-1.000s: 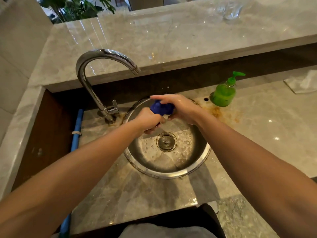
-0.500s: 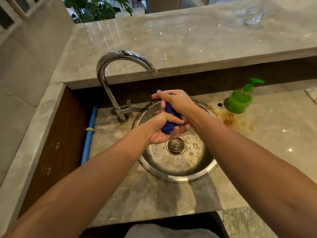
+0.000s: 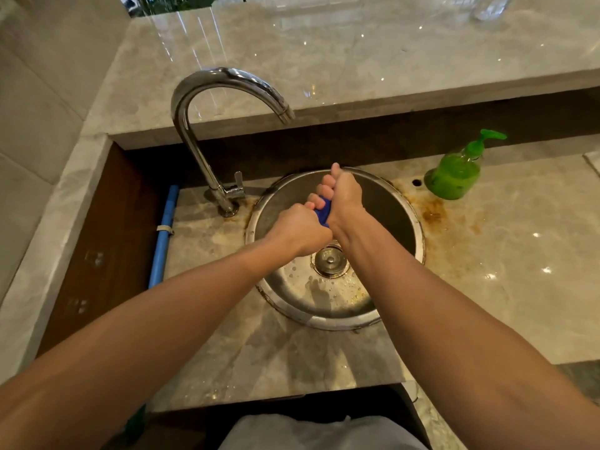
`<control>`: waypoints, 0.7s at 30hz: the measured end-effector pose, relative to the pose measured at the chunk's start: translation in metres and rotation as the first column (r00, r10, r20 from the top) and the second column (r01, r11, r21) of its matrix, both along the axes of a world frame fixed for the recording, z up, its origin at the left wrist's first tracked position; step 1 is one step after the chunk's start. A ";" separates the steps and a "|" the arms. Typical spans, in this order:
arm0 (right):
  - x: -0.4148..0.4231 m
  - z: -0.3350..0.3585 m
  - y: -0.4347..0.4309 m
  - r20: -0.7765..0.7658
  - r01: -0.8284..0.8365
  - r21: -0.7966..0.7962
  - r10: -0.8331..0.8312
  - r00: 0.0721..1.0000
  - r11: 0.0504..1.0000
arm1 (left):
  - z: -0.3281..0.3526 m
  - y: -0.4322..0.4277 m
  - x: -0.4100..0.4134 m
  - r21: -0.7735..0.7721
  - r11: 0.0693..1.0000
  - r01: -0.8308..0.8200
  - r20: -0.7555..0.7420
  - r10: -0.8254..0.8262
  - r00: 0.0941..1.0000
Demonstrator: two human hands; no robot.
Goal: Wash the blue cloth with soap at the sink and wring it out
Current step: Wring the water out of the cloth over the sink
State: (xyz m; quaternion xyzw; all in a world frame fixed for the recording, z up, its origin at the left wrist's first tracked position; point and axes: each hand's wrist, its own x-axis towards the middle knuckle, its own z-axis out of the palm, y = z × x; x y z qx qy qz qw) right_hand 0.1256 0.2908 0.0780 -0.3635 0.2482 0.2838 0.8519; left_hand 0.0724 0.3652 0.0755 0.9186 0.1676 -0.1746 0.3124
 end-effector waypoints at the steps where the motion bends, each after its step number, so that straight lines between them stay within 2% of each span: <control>1: -0.001 -0.002 0.000 -0.019 0.025 -0.003 -0.025 1.000 1.000 | -0.003 -0.001 -0.003 -0.001 1.000 -0.002 0.043 0.002 0.999; 5: -0.010 -0.010 -0.005 -0.057 0.085 -0.063 -0.089 0.994 0.994 | -0.009 -0.004 -0.017 0.167 0.981 0.101 0.102 -0.119 0.988; 10: -0.019 -0.012 -0.014 -0.121 0.101 -0.188 -0.125 0.985 0.977 | -0.018 -0.014 -0.022 0.407 0.889 0.208 0.109 -0.273 0.956; 12: -0.018 -0.013 -0.018 -0.138 0.130 -0.205 -0.161 0.977 0.970 | -0.018 -0.019 -0.019 0.502 0.830 0.242 0.082 -0.325 0.942; 17: -0.014 -0.013 -0.023 -0.178 0.088 -0.400 -0.172 0.969 0.912 | -0.010 -0.029 -0.011 0.713 0.634 0.299 0.024 -0.449 0.893; 19: -0.012 -0.011 -0.027 -0.133 0.045 -0.484 -0.124 0.983 0.874 | -0.009 -0.037 -0.011 0.743 0.596 0.305 0.001 -0.457 0.889; 21: -0.009 -0.010 -0.030 -0.052 0.093 -0.541 -0.144 0.988 0.836 | -0.004 -0.044 -0.012 0.752 0.586 0.302 -0.015 -0.442 0.897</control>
